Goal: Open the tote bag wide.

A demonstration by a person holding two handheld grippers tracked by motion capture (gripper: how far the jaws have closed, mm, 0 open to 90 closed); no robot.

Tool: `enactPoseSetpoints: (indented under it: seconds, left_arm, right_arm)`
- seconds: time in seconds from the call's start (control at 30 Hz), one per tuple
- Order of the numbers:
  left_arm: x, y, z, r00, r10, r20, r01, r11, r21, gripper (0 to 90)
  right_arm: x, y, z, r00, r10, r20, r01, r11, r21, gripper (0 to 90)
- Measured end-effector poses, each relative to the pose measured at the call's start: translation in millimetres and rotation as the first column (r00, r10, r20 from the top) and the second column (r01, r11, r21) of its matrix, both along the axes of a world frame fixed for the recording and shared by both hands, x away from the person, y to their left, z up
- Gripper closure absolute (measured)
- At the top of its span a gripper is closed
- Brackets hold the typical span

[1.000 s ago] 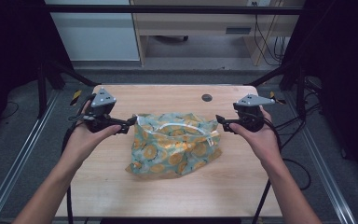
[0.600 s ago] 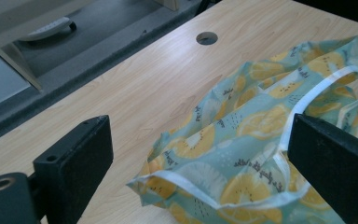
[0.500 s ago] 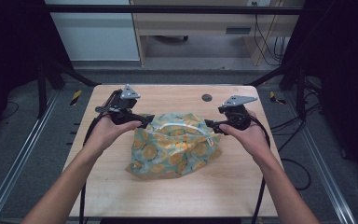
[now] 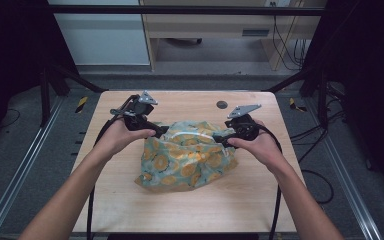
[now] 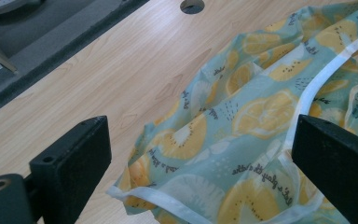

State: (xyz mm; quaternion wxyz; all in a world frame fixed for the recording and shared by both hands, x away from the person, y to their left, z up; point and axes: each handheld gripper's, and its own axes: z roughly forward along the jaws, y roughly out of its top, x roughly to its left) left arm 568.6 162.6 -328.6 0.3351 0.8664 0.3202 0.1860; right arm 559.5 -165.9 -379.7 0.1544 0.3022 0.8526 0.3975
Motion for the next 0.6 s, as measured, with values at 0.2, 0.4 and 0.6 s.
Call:
enactPoseSetpoints:
  seconds: [0.2, 0.4, 0.6]
  left_arm:
    - [1.5, 2.6, 1.2, 1.0, 0.004, -0.005, -0.004, 0.9999, -0.014, 4.5]
    - [1.4, 3.0, 1.3, 0.9999, -0.007, -0.007, 0.007, 0.9999, -0.007, 4.9]
    - [3.3, 4.1, 2.8, 0.9999, -0.013, -0.004, 0.013, 0.9999, -0.009, 5.8]
  right_arm:
    - [3.5, 10.5, -6.1, 0.9992, 0.035, -0.02, -0.035, 0.999, -0.007, 25.4]
    - [4.7, 12.9, -11.4, 0.9969, 0.051, -0.061, -0.054, 0.997, -0.055, 47.8]
    - [1.5, 12.9, -9.1, 0.9934, 0.097, -0.062, -0.099, 0.994, -0.04, 82.6]
